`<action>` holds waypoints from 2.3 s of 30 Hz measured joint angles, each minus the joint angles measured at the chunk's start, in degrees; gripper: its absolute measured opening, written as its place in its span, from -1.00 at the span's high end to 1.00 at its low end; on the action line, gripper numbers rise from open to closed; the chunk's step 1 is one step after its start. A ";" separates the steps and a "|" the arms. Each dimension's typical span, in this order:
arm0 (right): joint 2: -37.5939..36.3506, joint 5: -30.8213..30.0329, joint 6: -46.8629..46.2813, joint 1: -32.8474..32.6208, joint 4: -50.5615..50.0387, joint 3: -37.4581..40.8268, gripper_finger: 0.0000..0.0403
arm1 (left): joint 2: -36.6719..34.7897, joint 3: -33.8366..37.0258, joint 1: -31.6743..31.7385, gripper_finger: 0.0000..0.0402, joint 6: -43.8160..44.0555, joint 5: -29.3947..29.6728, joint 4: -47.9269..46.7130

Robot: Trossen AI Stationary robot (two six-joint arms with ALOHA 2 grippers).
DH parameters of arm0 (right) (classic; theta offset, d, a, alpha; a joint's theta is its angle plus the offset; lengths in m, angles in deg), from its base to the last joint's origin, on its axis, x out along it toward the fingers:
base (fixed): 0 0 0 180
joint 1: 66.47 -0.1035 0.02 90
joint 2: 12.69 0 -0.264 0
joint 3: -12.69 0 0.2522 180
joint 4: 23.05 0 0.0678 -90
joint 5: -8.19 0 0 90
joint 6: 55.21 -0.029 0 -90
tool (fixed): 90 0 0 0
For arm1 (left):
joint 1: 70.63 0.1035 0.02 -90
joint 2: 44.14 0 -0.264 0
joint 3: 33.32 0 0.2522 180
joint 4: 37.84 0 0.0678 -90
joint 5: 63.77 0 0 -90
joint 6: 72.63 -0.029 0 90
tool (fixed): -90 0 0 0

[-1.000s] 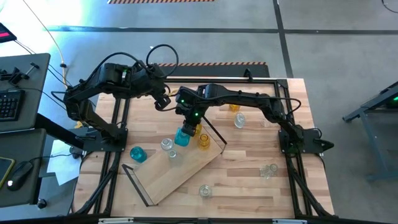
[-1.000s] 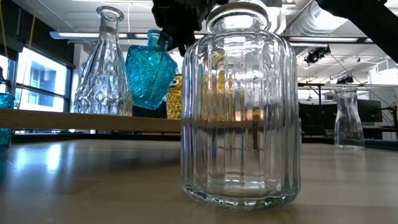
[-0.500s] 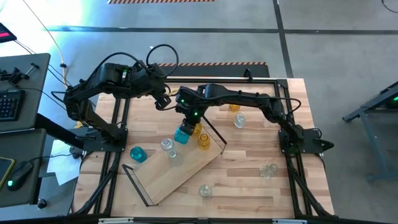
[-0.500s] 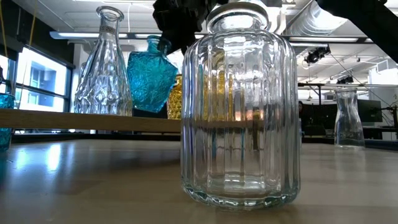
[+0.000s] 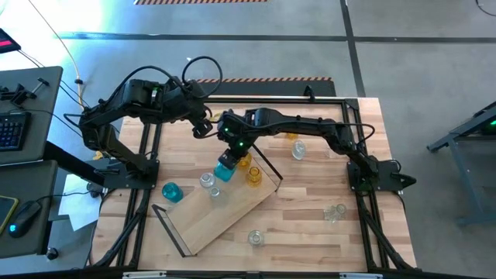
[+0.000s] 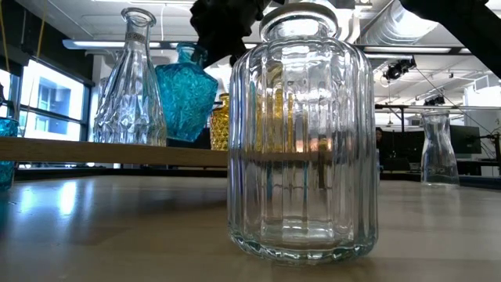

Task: Sort vases onto shelf
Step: Put the blue vase on the shelf

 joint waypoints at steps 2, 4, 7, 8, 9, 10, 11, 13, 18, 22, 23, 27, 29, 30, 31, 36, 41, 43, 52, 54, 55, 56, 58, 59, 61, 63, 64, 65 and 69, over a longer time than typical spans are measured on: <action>0.00 -1.00 -1.13 -0.20 0.08 0.00 0.98 | 0.00 0.00 0.02 0.30 -0.03 0.15 0.00; 0.00 -2.15 -2.25 -0.29 0.12 0.00 0.98 | 0.00 0.00 0.02 0.30 -0.03 0.18 0.00; 0.00 -2.99 -4.40 -0.39 0.23 0.00 0.98 | 0.02 0.00 0.07 0.30 -0.07 0.20 0.00; 0.00 -3.47 -4.80 -0.45 0.25 0.00 0.98 | 0.02 0.00 0.07 0.30 -0.08 0.22 -0.02; 0.00 -3.96 -5.19 -0.59 0.25 0.00 0.98 | 0.02 0.00 0.07 0.30 -0.14 0.20 -0.02; 0.00 -4.36 -5.74 -0.69 0.25 0.00 0.98 | 0.02 0.00 0.07 0.30 -0.18 0.22 -0.02; 0.00 -4.58 -6.11 -0.73 0.27 0.00 0.98 | 0.02 0.00 0.07 0.30 -0.18 0.22 -0.02; 0.00 -4.61 -6.82 -0.95 0.25 0.00 0.98 | 0.02 0.00 0.07 0.30 -0.18 0.24 -0.02; 0.00 -5.72 -7.73 -1.44 -0.10 0.00 0.98 | 0.02 0.00 0.04 0.30 -0.20 0.20 -0.07; 0.00 -6.57 -7.71 -1.42 -0.23 0.00 0.98 | 0.02 0.00 0.07 0.30 -0.18 0.34 -0.02; 0.00 -6.60 -7.73 -1.40 -0.25 0.00 0.98 | 0.04 0.00 0.07 0.30 -0.18 0.37 -0.03; -0.20 -5.49 -8.61 -1.44 2.04 2.53 0.98 | 0.17 0.03 0.07 0.30 -0.25 0.42 -0.22; -0.15 -3.19 -8.83 -1.44 2.84 3.73 0.98 | 0.24 0.15 0.11 0.30 -0.42 0.44 -0.44; -0.22 -2.45 -9.01 -1.47 3.75 4.14 0.98 | 0.24 0.15 0.11 0.30 -0.40 0.40 -0.34; -0.28 -2.04 -9.21 -1.47 4.41 4.38 0.98 | 0.24 0.15 0.09 0.30 -0.38 0.42 -0.31; -0.28 -5.12 -8.93 -1.31 4.24 3.56 0.98 | 0.20 0.13 0.10 0.30 -0.08 0.50 0.15; -0.24 -4.94 -8.85 -1.05 4.14 3.48 0.98 | 0.20 0.11 0.09 0.30 -0.42 0.57 0.09; -0.24 -4.92 -8.80 -1.03 3.99 3.48 0.98 | 0.17 0.11 0.10 0.30 -0.61 0.48 0.03; -0.24 -5.44 -8.02 -0.88 3.09 3.45 0.97 | 0.17 0.11 0.11 0.30 -1.47 0.57 0.06; -0.24 -5.54 -7.31 -0.83 3.09 3.45 0.94 | 0.17 0.11 0.11 0.30 -1.48 0.55 0.03; -0.24 -5.52 -7.18 -0.83 3.09 3.45 0.93 | 0.17 0.10 0.11 0.30 -1.51 0.51 0.01; -0.24 -5.49 -6.99 -0.83 3.09 3.45 0.91 | 0.17 0.09 0.11 0.30 -1.52 0.39 0.00; -0.24 -5.08 -6.33 -0.83 3.07 3.45 0.88 | 0.17 0.07 0.11 0.30 -1.52 0.37 -0.06; -0.24 -4.98 -6.18 -0.83 3.08 3.45 0.86 | 0.17 0.07 0.11 0.30 -1.56 0.35 -0.07; -0.24 -4.83 -6.21 -0.83 3.07 3.45 0.83 | 0.15 0.07 0.11 0.30 -1.55 0.35 -0.07; -0.24 -4.80 -6.14 -0.82 3.08 3.45 0.79 | 0.13 0.04 0.11 0.30 -1.54 0.34 -0.02; -0.24 -4.69 -6.09 -0.81 3.07 3.43 0.78 | 0.13 0.04 0.11 0.30 -1.55 0.34 -0.04; -0.24 -4.63 -6.11 -0.81 3.05 3.43 0.76 | 0.13 0.04 0.11 0.30 -1.56 0.32 -0.04; -0.24 -4.63 -5.97 -0.81 3.07 3.43 0.68 | 0.13 0.04 0.09 0.30 -1.56 0.32 -0.04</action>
